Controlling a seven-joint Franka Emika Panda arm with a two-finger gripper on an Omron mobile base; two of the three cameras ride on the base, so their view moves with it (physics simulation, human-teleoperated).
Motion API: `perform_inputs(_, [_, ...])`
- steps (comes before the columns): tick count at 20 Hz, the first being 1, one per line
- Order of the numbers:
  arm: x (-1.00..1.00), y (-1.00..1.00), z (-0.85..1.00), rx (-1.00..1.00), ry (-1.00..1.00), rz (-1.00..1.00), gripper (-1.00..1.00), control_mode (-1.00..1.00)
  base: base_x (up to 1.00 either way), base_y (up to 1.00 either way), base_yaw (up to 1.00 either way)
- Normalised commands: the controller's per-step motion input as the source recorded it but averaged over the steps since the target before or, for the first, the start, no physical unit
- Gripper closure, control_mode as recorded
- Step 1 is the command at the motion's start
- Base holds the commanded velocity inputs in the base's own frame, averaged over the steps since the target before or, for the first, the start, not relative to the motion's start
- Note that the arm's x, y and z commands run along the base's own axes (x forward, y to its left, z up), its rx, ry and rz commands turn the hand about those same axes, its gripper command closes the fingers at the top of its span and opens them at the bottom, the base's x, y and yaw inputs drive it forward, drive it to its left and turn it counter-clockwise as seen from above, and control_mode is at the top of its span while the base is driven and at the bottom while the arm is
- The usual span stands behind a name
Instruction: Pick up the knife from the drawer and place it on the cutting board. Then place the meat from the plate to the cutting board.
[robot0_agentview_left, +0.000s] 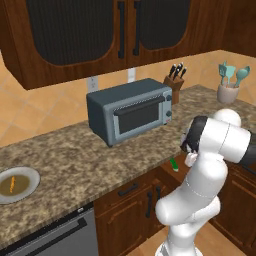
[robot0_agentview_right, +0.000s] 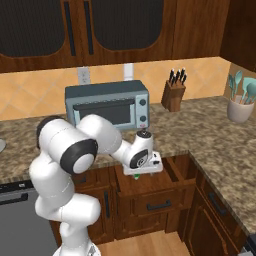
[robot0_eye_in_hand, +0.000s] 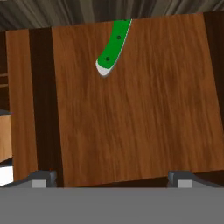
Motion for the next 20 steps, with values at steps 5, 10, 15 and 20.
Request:
perform_inputs(5, [0.3,-0.08,-0.27,0.0,0.0,0.0,-1.0,-1.0,0.0,0.0,0.0])
perform_inputs(10, [0.23,-0.17,-0.18,0.0,0.0,0.0,-1.0,-1.0,0.0,0.0,0.0])
perform_inputs(15, [0.21,-0.31,-0.1,0.0,0.04,0.0,-1.0,-1.0,0.0,0.0,0.0])
perform_inputs(20, [0.39,-0.28,-0.34,0.0,0.07,0.0,-1.0,-1.0,0.0,0.0,0.0])
